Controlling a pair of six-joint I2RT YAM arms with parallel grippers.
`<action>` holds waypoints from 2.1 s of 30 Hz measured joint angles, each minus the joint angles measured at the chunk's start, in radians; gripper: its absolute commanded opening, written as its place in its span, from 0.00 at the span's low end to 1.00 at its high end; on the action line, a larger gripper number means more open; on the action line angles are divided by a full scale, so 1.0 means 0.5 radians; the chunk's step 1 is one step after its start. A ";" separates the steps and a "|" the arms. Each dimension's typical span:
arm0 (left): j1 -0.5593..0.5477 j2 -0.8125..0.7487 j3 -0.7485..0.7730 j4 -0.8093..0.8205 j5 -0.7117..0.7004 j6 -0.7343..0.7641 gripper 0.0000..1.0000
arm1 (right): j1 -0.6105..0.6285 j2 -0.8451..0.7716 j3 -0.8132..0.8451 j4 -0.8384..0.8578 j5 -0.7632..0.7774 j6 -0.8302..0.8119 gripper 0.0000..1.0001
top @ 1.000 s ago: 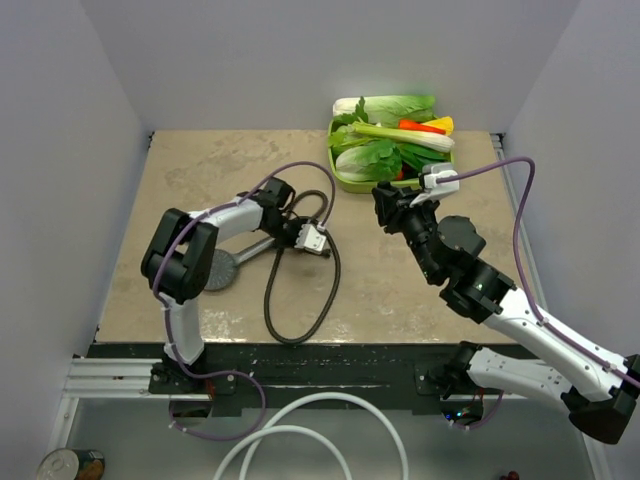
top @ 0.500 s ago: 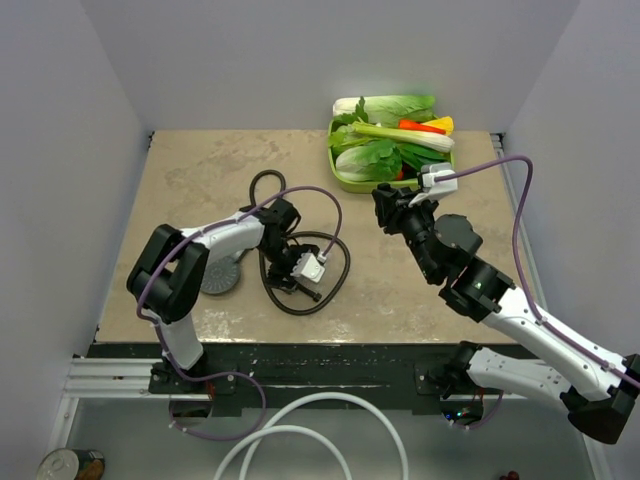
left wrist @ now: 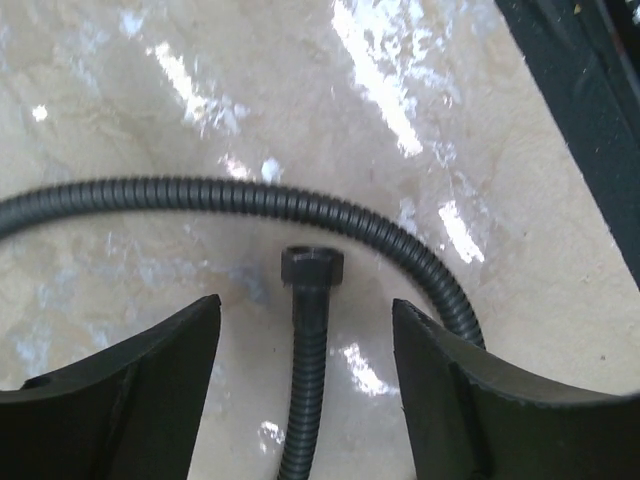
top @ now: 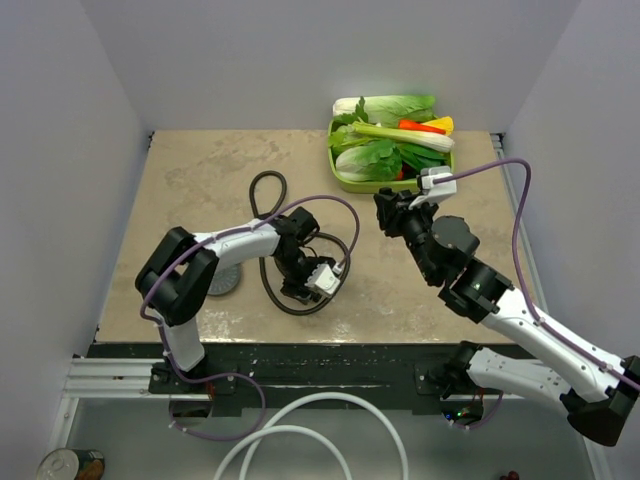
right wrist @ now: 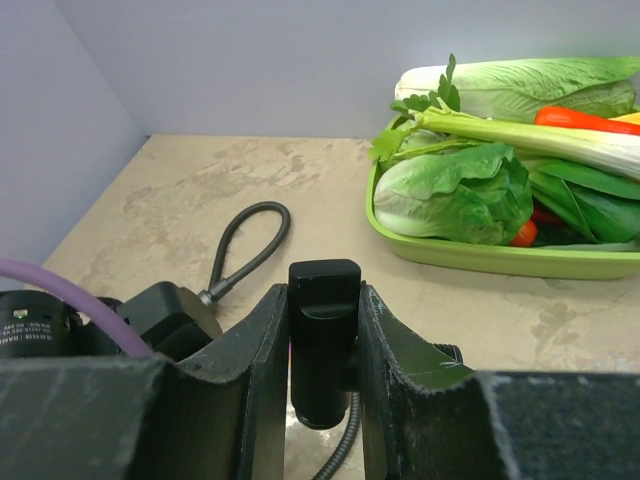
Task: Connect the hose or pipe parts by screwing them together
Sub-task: Pick up the pipeline from the center of the board.
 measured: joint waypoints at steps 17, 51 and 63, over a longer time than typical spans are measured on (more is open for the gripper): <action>-0.098 0.068 0.000 0.158 -0.035 -0.103 0.50 | -0.026 -0.083 -0.041 0.001 0.005 0.006 0.00; -0.152 -0.030 -0.166 0.274 -0.063 -0.083 0.47 | -0.052 -0.083 -0.041 -0.002 0.002 0.017 0.00; -0.182 -0.024 -0.166 0.296 -0.071 -0.107 0.00 | -0.053 -0.109 -0.041 -0.008 0.003 0.044 0.00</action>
